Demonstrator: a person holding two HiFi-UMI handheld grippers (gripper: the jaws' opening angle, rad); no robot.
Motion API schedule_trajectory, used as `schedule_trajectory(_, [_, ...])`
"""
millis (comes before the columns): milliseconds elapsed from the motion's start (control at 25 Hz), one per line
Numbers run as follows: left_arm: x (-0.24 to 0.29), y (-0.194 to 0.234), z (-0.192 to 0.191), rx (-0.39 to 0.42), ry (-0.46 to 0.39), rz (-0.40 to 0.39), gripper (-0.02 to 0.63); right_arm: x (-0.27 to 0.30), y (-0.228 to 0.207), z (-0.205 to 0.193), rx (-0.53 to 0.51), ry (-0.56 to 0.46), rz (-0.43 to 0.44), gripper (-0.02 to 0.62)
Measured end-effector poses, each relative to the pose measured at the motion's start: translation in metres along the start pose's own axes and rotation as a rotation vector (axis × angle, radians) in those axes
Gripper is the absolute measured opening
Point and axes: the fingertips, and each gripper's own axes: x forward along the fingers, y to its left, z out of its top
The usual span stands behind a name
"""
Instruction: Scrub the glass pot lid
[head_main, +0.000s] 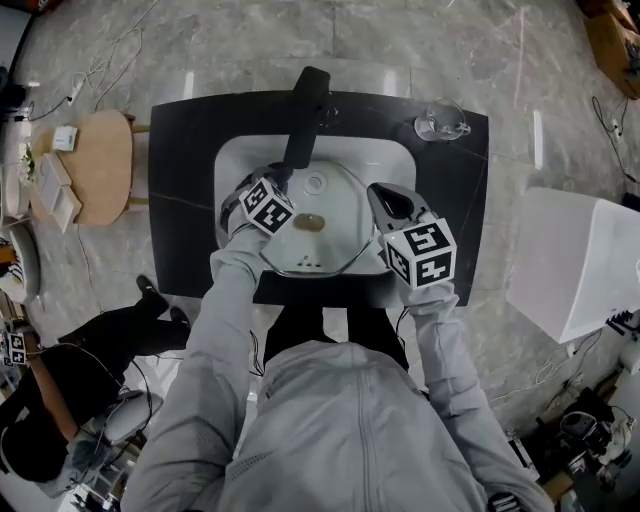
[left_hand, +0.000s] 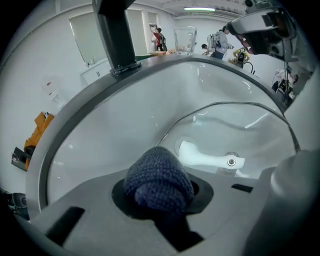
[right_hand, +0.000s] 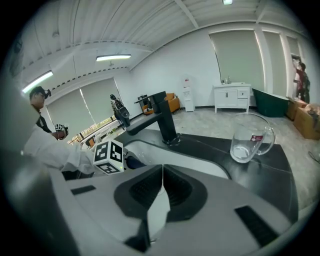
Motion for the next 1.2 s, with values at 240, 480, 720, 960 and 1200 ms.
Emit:
schedule_trajectory(240, [0.011, -0.002, 0.003, -0.039, -0.005, -0.016, 0.084, 0.004, -0.003, -0.003, 0.014, 0.008, 0.003, 0.029])
schedule_trajectory(480, [0.023, -0.014, 0.017, -0.112, -0.04, -0.043, 0.084, 0.005, -0.005, -0.007, 0.026, 0.008, 0.008, 0.03])
schedule_trajectory(720, [0.031, -0.029, 0.039, -0.17, -0.068, -0.096, 0.084, 0.002, -0.01, -0.011, 0.043, 0.01, 0.0, 0.029])
schedule_trajectory(960, [0.034, -0.045, 0.059, -0.179, -0.084, -0.155, 0.084, -0.002, -0.017, -0.013, 0.055, 0.013, -0.009, 0.029])
schedule_trajectory(1200, [0.039, -0.073, 0.084, -0.148, -0.12, -0.228, 0.084, -0.002, -0.022, -0.013, 0.071, 0.007, -0.014, 0.03])
